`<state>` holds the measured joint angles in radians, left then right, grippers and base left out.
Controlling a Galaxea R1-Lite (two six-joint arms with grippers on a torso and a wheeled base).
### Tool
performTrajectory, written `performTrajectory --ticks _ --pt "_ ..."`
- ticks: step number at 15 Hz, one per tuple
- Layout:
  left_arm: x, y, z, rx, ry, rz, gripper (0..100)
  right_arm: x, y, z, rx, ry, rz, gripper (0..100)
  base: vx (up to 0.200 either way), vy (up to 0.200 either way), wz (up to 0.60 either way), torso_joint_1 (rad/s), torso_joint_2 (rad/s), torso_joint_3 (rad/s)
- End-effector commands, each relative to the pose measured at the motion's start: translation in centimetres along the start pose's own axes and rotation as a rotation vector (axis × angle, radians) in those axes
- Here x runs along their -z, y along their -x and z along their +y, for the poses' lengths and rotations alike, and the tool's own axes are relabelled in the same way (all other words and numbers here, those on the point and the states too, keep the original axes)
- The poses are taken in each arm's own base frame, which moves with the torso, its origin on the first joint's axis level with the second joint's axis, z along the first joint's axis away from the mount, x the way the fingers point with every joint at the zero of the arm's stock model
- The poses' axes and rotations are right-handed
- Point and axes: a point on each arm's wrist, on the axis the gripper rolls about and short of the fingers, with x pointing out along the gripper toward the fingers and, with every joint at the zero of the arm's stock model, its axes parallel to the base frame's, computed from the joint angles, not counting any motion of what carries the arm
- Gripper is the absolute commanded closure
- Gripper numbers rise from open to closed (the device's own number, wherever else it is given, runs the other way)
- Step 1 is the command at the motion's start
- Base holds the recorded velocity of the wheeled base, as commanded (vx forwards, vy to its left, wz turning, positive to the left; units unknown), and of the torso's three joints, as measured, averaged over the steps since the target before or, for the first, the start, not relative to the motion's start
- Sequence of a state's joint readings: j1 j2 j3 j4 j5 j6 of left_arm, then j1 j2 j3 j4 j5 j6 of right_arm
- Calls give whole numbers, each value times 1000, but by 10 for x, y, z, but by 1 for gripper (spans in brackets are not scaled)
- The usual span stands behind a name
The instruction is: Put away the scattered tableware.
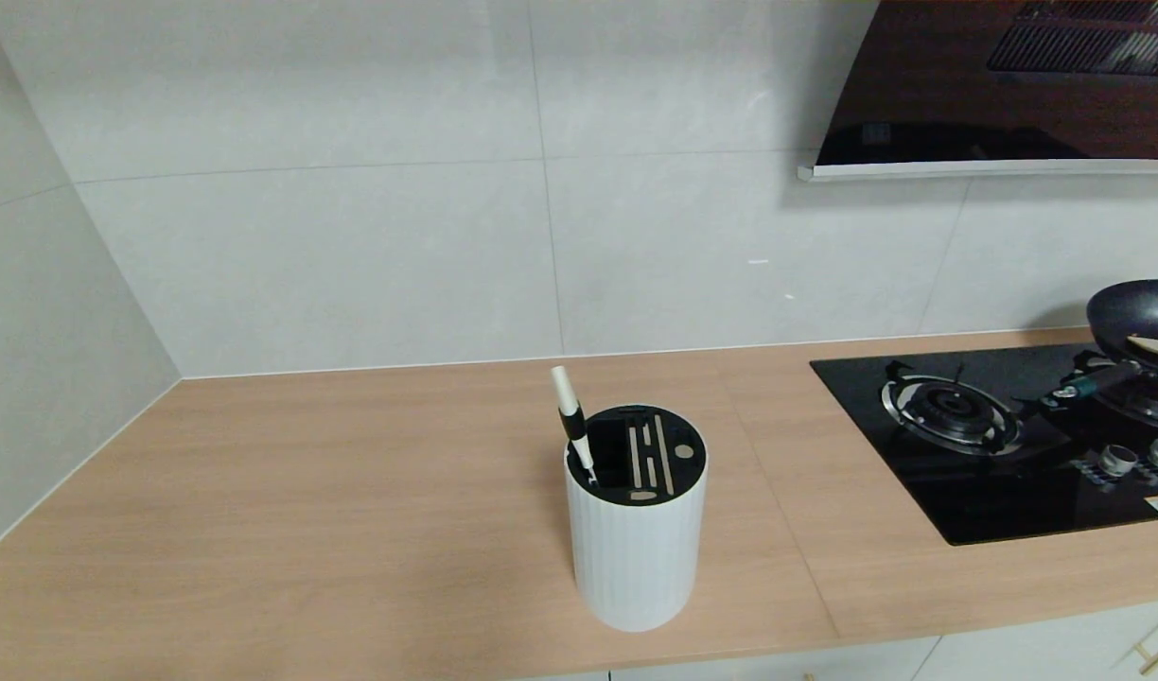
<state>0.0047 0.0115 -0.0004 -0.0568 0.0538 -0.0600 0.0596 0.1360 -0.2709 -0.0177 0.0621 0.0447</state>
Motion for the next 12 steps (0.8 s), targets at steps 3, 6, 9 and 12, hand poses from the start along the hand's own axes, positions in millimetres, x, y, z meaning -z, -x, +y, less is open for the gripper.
performTrajectory --ticks 3,6,9,12 --pt "2 1 -2 72 -131 -1 0 17 17 3 58 107 -48 0 0 0 0 0 0 0" --pt "6 1 0 33 -60 45 0 38 10 0 125 159 14 0 0 0 0 0 0 0" --pt "6 1 0 33 -65 45 0 64 2 -3 140 159 30 0 0 0 0 0 0 0" --pt "6 1 0 33 -57 45 0 75 1 -4 143 148 109 0 0 0 0 0 0 0"
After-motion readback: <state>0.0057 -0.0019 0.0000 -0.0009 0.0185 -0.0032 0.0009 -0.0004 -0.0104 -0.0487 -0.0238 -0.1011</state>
